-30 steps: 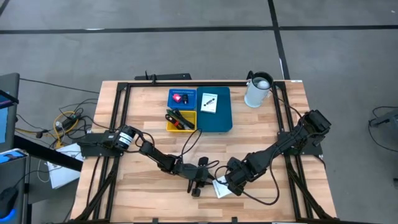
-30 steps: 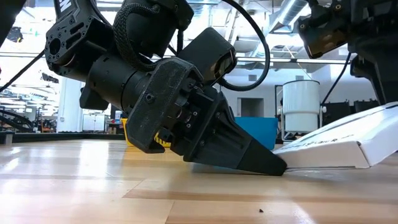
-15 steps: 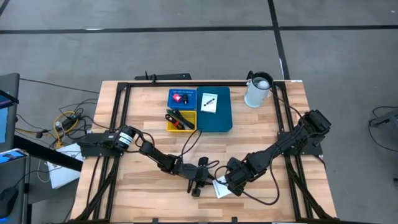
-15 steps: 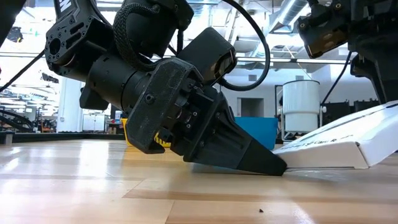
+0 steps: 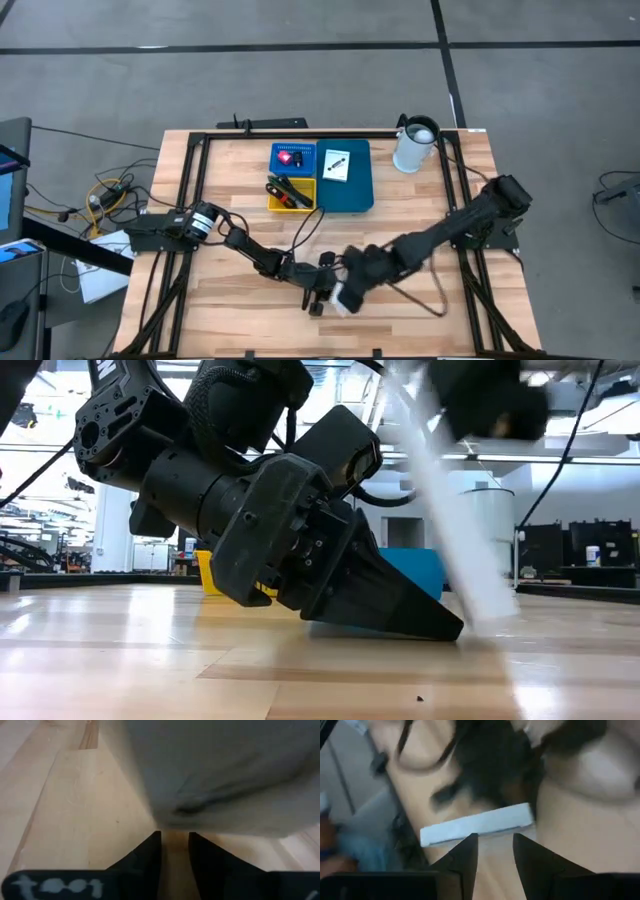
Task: Pick and place items into bin
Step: Put the card reader into the dark blue bin
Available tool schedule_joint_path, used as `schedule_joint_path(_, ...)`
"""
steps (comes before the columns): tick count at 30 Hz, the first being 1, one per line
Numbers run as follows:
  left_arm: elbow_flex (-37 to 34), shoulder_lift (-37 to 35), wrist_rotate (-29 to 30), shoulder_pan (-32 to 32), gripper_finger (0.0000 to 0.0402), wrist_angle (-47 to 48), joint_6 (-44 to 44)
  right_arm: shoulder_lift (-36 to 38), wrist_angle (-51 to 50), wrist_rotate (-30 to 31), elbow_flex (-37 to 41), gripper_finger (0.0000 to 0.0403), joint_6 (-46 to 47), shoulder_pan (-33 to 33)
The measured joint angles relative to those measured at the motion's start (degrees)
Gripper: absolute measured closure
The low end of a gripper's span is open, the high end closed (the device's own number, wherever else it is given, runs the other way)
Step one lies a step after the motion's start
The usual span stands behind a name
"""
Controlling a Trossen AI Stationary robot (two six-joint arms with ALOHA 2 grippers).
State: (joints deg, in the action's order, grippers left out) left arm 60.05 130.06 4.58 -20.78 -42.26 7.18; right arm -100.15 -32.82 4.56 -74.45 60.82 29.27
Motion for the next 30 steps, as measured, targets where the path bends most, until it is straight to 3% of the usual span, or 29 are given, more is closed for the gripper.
schedule_joint_path(5, 0.0, 0.0, 0.2, 0.0, 0.0307, -0.2, 0.0, -0.4, 2.7, -0.6, -1.0, 0.0284, -2.0, -1.2)
schedule_joint_path(13, 0.0, 0.0, 0.3, 0.0, 0.0307, -0.1, 0.0, -0.5, -0.9, -1.7, -0.3, 0.0284, -2.3, -1.2)
schedule_joint_path(18, 0.0, 0.0, 0.3, -0.1, 0.0307, -0.1, -0.1, -0.6, -7.4, -3.8, -0.2, 0.0285, -2.0, 0.4)
schedule_joint_path(25, -0.1, 0.0, 0.3, -0.1, 0.0307, -0.1, -0.2, -0.6, -22.1, -4.5, -0.1, 0.0278, 5.9, 4.2)
schedule_joint_path(30, -0.1, 0.0, 0.3, -0.1, 0.0307, -0.2, -0.4, -3.3, -24.1, -4.9, 0.0, 0.0253, 9.8, 7.2)
